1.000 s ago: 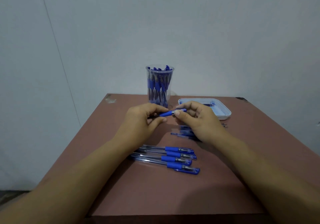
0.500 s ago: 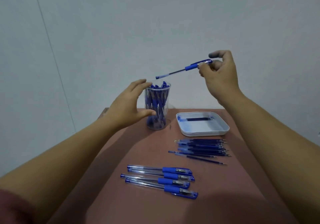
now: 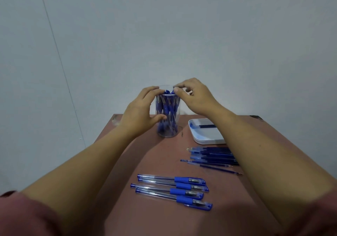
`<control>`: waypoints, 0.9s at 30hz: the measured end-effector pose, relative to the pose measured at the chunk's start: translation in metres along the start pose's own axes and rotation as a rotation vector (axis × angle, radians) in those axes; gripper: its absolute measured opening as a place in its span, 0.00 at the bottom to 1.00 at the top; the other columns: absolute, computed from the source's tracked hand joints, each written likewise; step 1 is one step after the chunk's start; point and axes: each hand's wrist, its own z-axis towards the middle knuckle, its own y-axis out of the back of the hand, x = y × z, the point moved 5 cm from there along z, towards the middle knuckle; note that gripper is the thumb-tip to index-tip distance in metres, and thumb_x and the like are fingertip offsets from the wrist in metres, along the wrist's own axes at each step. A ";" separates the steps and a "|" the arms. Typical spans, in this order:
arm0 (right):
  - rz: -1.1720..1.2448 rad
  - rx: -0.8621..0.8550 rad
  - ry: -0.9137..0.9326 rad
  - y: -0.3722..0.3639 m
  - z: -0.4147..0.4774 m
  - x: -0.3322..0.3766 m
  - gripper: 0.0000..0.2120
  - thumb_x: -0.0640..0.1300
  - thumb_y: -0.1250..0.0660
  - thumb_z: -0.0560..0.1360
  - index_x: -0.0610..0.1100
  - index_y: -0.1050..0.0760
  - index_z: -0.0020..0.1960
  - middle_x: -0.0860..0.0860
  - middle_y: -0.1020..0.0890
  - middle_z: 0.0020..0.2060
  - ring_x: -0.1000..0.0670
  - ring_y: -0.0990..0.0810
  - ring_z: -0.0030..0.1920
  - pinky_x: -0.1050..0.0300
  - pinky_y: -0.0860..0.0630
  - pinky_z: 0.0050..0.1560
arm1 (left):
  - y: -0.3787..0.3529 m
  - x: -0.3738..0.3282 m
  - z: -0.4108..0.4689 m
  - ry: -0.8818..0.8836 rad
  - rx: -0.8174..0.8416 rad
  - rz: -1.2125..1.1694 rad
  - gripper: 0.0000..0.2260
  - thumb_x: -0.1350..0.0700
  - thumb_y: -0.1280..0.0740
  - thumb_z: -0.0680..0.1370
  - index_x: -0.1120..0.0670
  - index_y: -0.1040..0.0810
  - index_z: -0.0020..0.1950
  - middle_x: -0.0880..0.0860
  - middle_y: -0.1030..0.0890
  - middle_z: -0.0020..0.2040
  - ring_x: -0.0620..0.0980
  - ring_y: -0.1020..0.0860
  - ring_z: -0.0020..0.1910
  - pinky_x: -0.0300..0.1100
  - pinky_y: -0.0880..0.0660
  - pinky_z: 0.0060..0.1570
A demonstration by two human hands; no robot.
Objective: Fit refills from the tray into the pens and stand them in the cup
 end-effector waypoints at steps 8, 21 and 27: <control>-0.057 0.036 0.017 0.002 -0.018 0.001 0.18 0.57 0.35 0.78 0.54 0.26 0.66 0.52 0.29 0.58 0.50 0.31 0.62 0.50 0.31 0.65 | 0.003 -0.002 -0.003 0.053 0.051 -0.008 0.35 0.50 0.23 0.71 0.51 0.34 0.74 0.51 0.34 0.75 0.48 0.34 0.73 0.42 0.36 0.69; -0.199 0.516 -0.007 0.002 -0.156 0.012 0.08 0.55 0.28 0.73 0.56 0.17 0.50 0.62 0.21 0.49 0.65 0.26 0.55 0.65 0.29 0.55 | 0.001 -0.068 -0.119 0.061 0.794 -0.051 0.47 0.22 0.39 0.65 0.47 0.38 0.77 0.44 0.34 0.74 0.41 0.34 0.70 0.43 0.34 0.71; -0.259 0.528 -0.009 -0.001 -0.166 0.011 0.07 0.55 0.30 0.74 0.54 0.16 0.49 0.61 0.22 0.48 0.71 0.31 0.52 0.66 0.32 0.55 | -0.002 -0.082 -0.136 0.068 0.767 0.071 0.44 0.23 0.41 0.68 0.43 0.44 0.79 0.44 0.44 0.79 0.42 0.45 0.77 0.44 0.48 0.76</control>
